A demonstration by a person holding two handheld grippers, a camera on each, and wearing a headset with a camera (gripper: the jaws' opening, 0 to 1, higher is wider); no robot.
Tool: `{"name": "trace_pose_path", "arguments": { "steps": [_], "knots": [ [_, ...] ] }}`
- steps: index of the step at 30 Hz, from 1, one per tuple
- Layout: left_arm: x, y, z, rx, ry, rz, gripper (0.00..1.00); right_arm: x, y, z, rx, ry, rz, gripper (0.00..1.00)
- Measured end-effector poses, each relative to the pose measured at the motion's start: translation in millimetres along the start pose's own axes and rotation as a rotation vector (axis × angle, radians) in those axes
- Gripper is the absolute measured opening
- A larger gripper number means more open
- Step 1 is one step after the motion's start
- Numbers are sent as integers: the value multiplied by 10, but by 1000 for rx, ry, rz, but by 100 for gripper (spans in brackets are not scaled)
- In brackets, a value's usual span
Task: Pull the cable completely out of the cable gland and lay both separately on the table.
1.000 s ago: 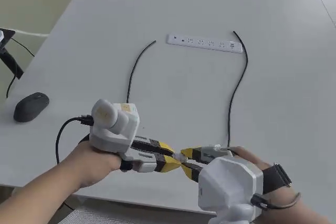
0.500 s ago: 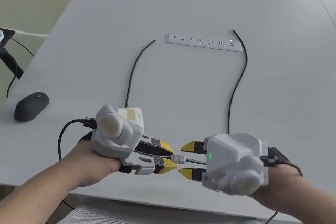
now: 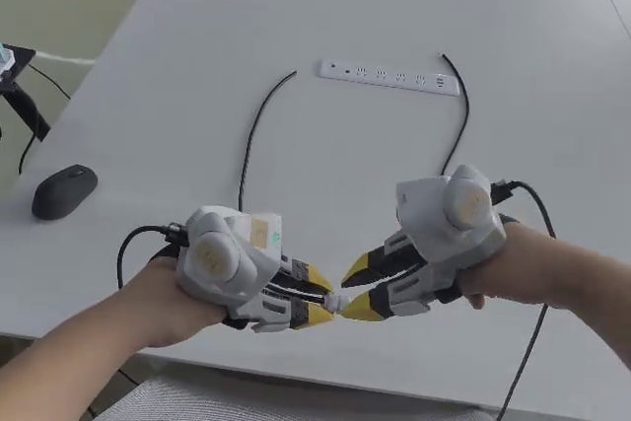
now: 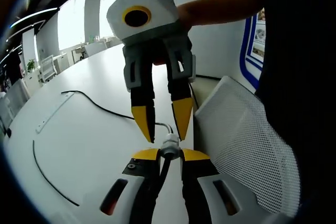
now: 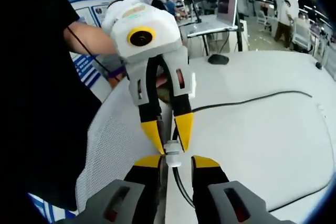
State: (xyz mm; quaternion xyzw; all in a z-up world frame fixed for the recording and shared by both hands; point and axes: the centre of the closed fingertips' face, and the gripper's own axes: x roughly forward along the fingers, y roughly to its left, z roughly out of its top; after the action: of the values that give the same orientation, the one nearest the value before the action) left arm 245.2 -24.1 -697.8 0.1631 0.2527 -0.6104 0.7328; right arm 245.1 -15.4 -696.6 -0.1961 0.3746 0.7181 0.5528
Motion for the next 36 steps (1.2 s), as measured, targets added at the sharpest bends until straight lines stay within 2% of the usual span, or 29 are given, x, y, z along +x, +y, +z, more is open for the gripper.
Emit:
{"name": "trace_pose_path", "arguments": {
  "steps": [2, 4, 10, 16, 25, 28, 31, 33, 36],
  "knots": [
    [9, -22, 5, 15, 6, -8, 15, 9, 11, -13, 8, 7, 20, 16],
    [17, -44, 15, 25, 8, -17, 15, 20, 66, -41, 33, 16, 68, 13],
    [44, -91, 2, 87, 47, -32, 15, 32, 84, -109, 44, 40, 104, 12],
    [39, -95, -7, 96, 47, -43, 15, 51, 134, -125, 63, 39, 154, 10],
    [45, -112, -41, 110, 71, -49, 15, 90, 156, -127, 54, 46, 177, 8],
    [45, -88, -61, 103, 76, -42, 15, 111, 136, -123, 60, 56, 154, 8],
    [30, -20, -93, 36, 63, -17, 15, 120, 72, -102, -8, 59, 65, 7],
    [21, -3, -100, 2, 51, -10, 15, 111, 47, -74, -89, 60, -37, 7],
    [7, 12, -88, -63, 16, -4, 15, 91, 51, -61, -182, 68, -156, 7]
  ]
}}
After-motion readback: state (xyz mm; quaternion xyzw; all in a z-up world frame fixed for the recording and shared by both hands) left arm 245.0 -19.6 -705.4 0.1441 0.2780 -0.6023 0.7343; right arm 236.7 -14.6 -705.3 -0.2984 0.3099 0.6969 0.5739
